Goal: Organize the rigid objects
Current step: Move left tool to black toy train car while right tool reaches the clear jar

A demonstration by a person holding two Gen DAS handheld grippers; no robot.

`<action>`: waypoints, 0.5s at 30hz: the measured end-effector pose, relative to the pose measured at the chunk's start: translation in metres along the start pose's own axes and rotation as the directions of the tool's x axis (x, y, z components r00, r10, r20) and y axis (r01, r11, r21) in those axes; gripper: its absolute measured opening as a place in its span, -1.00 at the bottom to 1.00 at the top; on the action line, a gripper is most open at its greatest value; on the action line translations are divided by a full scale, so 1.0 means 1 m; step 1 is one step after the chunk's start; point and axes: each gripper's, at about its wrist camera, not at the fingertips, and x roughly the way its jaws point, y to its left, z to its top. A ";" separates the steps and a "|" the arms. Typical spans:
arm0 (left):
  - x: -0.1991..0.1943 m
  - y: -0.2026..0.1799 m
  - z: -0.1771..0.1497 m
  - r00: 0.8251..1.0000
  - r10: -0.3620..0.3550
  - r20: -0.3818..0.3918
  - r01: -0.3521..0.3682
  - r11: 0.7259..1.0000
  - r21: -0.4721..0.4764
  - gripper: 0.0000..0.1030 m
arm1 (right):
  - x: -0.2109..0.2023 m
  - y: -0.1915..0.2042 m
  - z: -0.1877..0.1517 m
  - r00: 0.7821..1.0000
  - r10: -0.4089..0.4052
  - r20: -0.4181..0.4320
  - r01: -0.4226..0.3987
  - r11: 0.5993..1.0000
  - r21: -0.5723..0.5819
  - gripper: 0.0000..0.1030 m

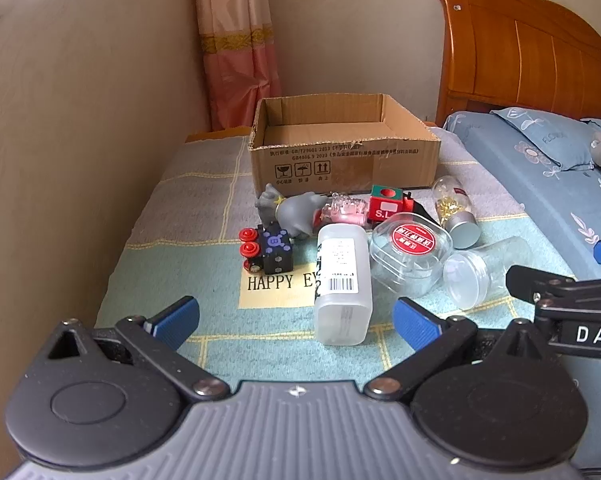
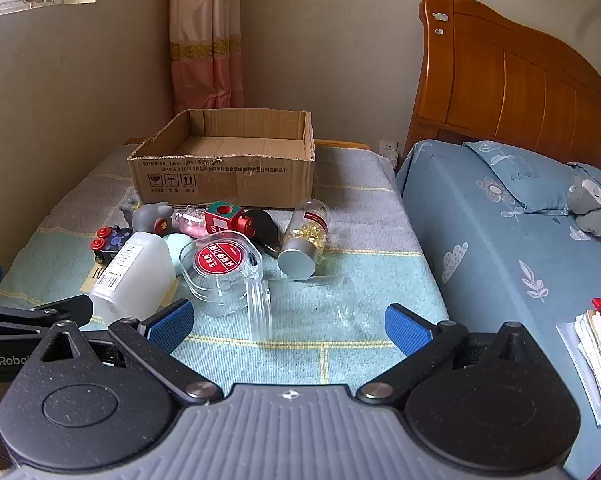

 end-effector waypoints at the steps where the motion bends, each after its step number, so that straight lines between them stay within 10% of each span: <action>1: 0.000 0.000 0.000 1.000 0.000 0.001 0.000 1.000 0.000 0.99 | 0.000 0.000 0.000 1.000 0.001 0.001 -0.001 1.000 0.000 1.00; 15: 0.004 -0.002 0.004 1.000 -0.016 0.006 0.016 1.000 0.003 0.99 | -0.003 0.001 0.004 1.000 -0.003 0.021 0.003 1.000 -0.017 1.00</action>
